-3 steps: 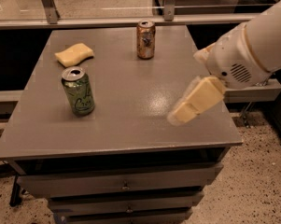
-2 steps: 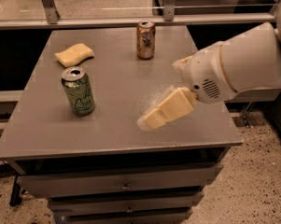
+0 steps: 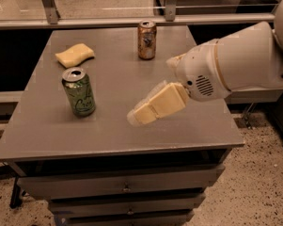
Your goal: Knock green can over
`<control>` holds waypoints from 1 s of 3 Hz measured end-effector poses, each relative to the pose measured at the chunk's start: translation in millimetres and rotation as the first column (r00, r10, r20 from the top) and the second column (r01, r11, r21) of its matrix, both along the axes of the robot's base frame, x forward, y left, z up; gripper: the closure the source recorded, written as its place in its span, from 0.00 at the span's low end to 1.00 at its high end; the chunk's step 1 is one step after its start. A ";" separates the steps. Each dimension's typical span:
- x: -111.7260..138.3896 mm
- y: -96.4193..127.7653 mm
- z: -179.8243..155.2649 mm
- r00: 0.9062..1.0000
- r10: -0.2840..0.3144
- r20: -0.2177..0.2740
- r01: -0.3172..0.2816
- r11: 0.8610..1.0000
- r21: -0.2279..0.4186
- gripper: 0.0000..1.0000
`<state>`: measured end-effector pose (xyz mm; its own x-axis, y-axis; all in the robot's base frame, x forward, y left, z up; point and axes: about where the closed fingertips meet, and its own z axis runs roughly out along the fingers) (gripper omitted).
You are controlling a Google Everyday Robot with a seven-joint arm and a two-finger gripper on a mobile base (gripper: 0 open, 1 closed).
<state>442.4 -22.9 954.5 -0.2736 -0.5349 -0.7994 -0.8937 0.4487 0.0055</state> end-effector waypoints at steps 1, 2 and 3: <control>2.6 5.5 -2.5 1.000 0.014 0.023 -0.015 0.999 0.043 0.00; 14.4 44.2 -19.0 0.995 0.066 0.076 -0.077 0.986 0.151 0.00; 28.2 91.7 -40.2 0.986 0.113 0.122 -0.140 0.960 0.243 0.00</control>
Offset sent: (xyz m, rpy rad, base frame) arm 0.0375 0.0969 -0.0420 0.3136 -0.1477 0.1344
